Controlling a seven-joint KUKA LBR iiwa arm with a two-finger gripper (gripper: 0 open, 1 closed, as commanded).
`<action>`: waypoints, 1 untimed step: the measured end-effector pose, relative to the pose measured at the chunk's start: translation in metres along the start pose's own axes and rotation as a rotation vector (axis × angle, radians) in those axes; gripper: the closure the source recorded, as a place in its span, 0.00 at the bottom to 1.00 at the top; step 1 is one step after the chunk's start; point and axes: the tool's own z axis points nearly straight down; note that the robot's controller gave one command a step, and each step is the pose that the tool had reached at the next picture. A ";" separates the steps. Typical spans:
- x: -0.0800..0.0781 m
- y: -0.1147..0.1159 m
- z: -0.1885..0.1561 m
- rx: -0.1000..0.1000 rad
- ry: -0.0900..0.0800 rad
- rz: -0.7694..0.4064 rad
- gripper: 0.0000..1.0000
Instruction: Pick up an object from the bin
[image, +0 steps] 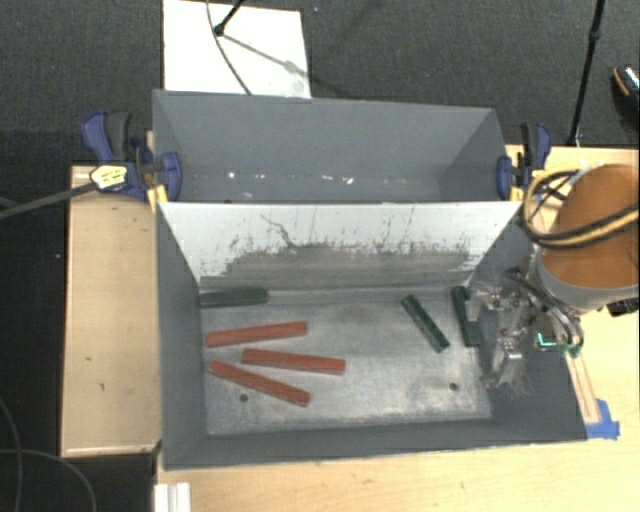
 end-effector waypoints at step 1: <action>-0.053 0.009 0.078 0.001 -0.008 -0.207 0.00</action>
Offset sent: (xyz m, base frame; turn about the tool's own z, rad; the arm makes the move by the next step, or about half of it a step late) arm 0.0526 0.0082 -0.0769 -0.2089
